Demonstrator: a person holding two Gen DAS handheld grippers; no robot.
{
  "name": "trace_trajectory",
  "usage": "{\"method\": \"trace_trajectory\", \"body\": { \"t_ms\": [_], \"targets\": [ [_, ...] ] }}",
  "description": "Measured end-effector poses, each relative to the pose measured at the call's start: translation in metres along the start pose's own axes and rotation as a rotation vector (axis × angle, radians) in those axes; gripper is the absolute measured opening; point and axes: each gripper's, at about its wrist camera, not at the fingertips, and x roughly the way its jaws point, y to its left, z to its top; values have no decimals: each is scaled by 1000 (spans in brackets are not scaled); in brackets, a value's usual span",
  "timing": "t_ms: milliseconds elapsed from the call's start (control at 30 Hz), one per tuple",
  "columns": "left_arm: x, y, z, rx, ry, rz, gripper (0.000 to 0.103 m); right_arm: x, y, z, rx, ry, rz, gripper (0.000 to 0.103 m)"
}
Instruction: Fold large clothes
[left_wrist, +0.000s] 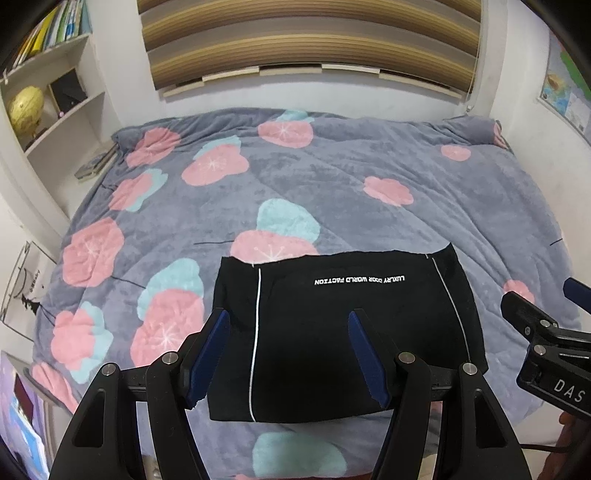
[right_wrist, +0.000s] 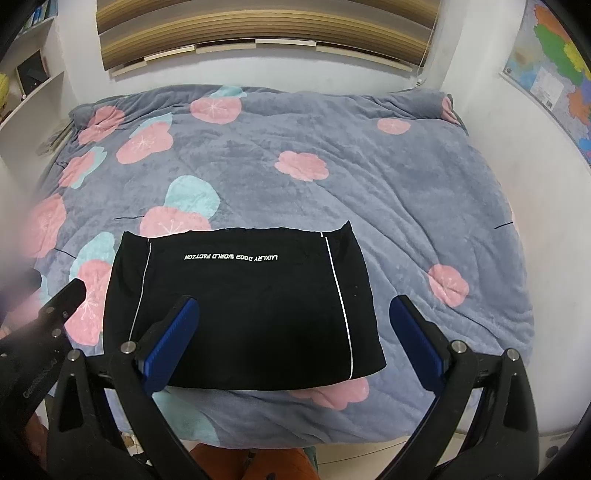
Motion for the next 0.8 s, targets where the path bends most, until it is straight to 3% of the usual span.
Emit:
{"method": "trace_trajectory", "body": {
  "t_ms": [800],
  "targets": [
    [4, 8, 1, -1, 12, 16, 68, 8, 1, -1, 4, 17, 4, 101]
  ]
}}
